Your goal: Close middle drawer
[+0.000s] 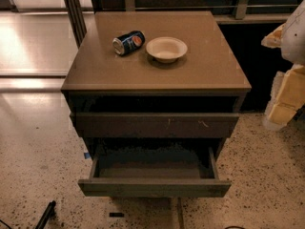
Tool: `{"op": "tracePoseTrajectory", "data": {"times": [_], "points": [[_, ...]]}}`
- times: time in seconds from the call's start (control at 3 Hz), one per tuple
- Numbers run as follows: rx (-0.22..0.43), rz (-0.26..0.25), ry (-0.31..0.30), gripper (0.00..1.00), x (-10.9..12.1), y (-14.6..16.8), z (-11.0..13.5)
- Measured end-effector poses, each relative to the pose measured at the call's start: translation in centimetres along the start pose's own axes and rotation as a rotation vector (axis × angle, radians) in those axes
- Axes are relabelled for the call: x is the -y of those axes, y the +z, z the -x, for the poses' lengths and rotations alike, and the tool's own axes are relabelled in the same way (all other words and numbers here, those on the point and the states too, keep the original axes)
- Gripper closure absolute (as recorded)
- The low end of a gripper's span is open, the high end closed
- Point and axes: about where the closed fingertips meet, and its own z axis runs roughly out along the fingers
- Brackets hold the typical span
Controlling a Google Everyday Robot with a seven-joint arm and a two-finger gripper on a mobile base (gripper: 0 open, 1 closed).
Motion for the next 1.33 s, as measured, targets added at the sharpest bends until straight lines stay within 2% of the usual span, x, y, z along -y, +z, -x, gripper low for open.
{"op": "tracePoseTrajectory", "data": {"times": [0.67, 1.0, 1.33], "points": [[0.026, -0.014, 0.022, 0.0, -0.5, 0.4, -0.3], [0.069, -0.014, 0.126, 0.0, -2.6, 2.5, -2.0], [0.112, 0.003, 0.255, 0.0, -5.7, 7.3, -4.7]]}}
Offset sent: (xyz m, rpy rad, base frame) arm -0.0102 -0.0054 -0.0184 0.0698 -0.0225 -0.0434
